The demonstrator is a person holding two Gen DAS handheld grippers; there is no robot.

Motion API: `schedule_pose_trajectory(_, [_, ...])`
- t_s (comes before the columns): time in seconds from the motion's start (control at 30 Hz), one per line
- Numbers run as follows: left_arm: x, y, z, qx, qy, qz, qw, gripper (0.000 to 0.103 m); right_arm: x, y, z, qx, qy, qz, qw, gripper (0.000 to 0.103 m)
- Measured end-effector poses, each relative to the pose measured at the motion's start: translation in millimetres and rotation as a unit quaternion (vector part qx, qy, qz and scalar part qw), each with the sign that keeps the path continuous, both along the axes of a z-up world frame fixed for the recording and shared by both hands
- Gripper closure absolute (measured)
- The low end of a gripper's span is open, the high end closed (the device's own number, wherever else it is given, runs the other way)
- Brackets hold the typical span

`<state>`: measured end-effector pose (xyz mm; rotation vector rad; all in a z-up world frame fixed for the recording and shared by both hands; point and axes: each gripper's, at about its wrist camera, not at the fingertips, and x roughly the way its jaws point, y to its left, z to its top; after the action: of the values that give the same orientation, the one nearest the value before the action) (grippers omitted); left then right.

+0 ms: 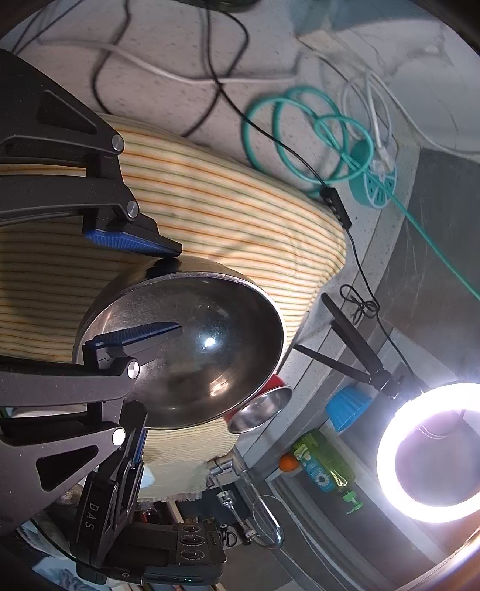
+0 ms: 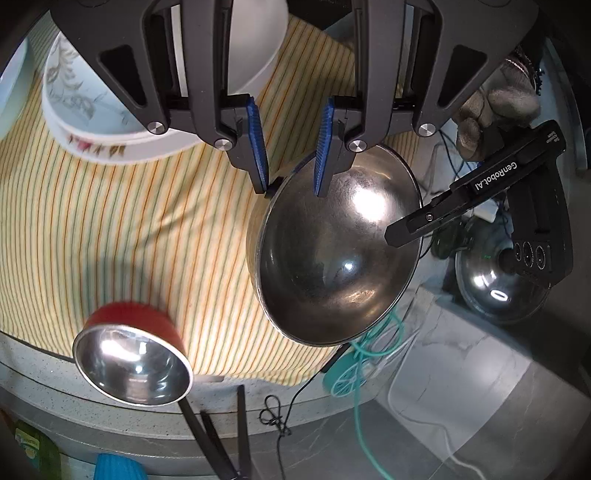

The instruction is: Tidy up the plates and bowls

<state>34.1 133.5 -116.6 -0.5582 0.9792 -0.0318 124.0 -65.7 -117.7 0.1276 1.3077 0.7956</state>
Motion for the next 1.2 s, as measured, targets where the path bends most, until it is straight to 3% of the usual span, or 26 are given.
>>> schedule_pose_trajectory(0.37, [-49,1,-5,-0.002,0.014,0.015,0.9998,0.070,-52,1,-12,0.004,0.024,0.033,0.999,0.077])
schedule_pose_trajectory(0.7, [-66,-4,-15,-0.004,0.030,0.013,0.9994,0.070,-68,-5,-20,0.005,0.043,0.043,0.998,0.077])
schedule_pose_trajectory(1.07, [-71,-7,-20,-0.014,0.041,0.010,0.9990,0.069,-74,-8,-17,0.002,0.037,0.043,0.998,0.074])
schedule_pose_trajectory(1.2, [-71,-10,-14,-0.005,0.032,0.006,0.9995,0.062,-77,-10,-10,-0.001,0.016,0.044,0.999,0.074])
